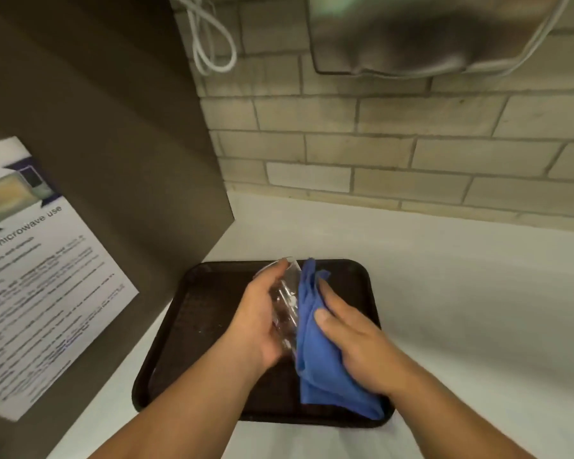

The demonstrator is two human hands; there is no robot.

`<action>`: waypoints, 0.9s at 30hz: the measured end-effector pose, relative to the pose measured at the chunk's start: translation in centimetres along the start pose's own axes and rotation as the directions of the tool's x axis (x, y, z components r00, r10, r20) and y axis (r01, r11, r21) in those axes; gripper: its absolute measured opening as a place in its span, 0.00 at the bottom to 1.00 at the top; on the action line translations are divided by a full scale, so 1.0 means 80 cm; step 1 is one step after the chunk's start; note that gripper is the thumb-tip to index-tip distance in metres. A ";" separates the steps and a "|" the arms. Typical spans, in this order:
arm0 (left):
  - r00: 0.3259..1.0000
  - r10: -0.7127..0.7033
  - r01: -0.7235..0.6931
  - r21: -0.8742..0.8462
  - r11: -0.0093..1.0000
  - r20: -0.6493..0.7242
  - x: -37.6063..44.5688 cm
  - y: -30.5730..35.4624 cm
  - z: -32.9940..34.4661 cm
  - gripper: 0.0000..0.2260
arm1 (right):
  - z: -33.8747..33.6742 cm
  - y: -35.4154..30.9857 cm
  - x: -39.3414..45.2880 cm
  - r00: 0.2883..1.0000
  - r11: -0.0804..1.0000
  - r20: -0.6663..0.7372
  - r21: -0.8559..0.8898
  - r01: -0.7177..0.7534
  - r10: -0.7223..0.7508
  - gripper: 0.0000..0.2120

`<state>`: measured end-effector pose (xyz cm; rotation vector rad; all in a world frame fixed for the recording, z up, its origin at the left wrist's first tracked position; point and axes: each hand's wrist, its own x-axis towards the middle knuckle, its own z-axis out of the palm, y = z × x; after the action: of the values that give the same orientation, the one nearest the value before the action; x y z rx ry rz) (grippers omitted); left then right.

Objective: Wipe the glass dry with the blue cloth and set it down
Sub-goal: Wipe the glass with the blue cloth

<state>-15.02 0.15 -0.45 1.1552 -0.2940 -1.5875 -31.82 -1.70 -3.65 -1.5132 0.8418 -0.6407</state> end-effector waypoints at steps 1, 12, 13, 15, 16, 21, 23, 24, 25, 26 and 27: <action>1.000 -0.010 0.010 -0.008 1.000 0.025 -0.003 0.005 -0.006 0.26 | 0.017 -0.003 0.001 0.996 0.981 0.090 -0.193 0.036 -0.019 0.30; 0.986 0.075 -0.066 -0.063 0.996 0.151 -0.037 0.049 -0.079 0.27 | 0.100 -0.061 0.050 0.976 0.965 -0.102 -0.204 0.168 -0.192 0.24; 0.987 0.086 -0.079 -0.056 0.995 0.135 -0.038 0.054 -0.084 0.26 | 0.103 -0.059 0.050 0.982 0.976 -0.090 -0.159 0.148 -0.163 0.19; 0.988 0.093 -0.087 -0.051 0.995 0.123 -0.038 0.062 -0.093 0.25 | 0.108 -0.054 0.040 0.989 0.978 -0.018 -0.154 0.140 -0.145 0.19; 0.988 0.090 -0.085 -0.049 0.995 0.124 -0.039 0.064 -0.096 0.25 | 0.112 -0.055 0.034 0.988 0.969 0.022 -0.193 0.153 -0.152 0.22; 0.990 0.115 -0.112 -0.038 0.993 0.084 -0.051 0.060 -0.089 0.34 | 0.120 -0.076 0.054 0.961 0.931 -0.067 -0.274 0.240 -0.267 0.20; 0.988 0.139 -0.136 -0.041 0.990 0.073 -0.051 0.063 -0.089 0.34 | 0.114 -0.084 0.065 0.970 0.956 -0.084 -0.210 0.205 -0.226 0.16; 0.986 0.143 -0.140 -0.045 0.989 0.081 -0.049 0.067 -0.092 0.32 | 0.111 -0.085 0.065 0.980 0.970 -0.075 -0.172 0.171 -0.186 0.14; 0.985 0.139 -0.134 -0.056 0.989 0.106 -0.047 0.073 -0.095 0.30 | 0.110 -0.083 0.060 0.988 0.981 -0.049 -0.130 0.141 -0.148 0.14; 0.981 0.136 -0.127 -0.070 0.989 0.135 -0.044 0.078 -0.098 0.27 | 0.109 -0.079 0.052 0.992 0.985 -0.003 -0.117 0.128 -0.130 0.16; 0.978 0.137 -0.126 -0.079 0.989 0.155 -0.043 0.081 -0.101 0.26 | 0.111 -0.075 0.044 0.990 0.980 0.050 -0.145 0.140 -0.134 0.19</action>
<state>-4.96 3.63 1.87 0.9378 -0.4093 -1.5638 -21.85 0.72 0.94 -1.7245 0.7728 -0.6586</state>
